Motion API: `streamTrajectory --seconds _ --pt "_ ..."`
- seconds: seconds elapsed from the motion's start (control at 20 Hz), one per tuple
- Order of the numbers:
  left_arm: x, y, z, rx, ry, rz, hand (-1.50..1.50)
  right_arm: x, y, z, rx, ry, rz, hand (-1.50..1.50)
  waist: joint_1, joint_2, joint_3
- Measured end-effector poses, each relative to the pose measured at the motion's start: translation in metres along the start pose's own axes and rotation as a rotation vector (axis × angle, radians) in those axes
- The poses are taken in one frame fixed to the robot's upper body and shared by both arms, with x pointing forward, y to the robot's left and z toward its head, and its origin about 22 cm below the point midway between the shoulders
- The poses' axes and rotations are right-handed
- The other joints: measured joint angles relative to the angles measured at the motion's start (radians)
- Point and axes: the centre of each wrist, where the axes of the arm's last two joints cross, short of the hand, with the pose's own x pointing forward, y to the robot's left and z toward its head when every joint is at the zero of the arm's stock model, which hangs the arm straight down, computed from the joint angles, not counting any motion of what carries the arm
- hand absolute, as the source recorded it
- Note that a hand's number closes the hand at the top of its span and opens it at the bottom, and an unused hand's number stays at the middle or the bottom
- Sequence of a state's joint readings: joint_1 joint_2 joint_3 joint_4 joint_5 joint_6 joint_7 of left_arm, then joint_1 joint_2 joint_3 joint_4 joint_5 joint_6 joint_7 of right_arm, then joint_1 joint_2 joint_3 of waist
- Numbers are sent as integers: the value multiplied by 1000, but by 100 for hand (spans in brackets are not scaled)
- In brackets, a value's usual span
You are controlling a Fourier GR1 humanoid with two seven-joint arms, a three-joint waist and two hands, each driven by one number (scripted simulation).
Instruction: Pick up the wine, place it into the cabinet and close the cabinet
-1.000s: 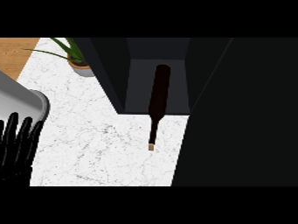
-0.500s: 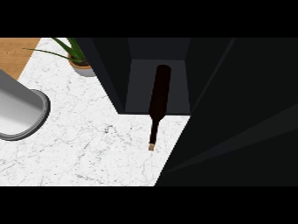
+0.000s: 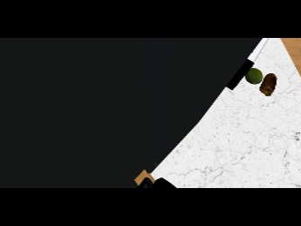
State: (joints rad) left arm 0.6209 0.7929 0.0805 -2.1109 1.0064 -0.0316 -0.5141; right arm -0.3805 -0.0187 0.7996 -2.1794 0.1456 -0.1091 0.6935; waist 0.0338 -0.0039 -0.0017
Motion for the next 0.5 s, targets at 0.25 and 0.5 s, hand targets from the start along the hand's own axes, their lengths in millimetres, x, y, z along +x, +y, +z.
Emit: streamTrajectory --seconds 0.25,0.5 --pt "8 9 -2 -10 -4 10 -150 4 -6 -46 -50 5 24 150 -1 2 0" --pt "15 18 -3 -25 2 19 -150 0 -21 -90 -100 17 54 150 -2 4 1"
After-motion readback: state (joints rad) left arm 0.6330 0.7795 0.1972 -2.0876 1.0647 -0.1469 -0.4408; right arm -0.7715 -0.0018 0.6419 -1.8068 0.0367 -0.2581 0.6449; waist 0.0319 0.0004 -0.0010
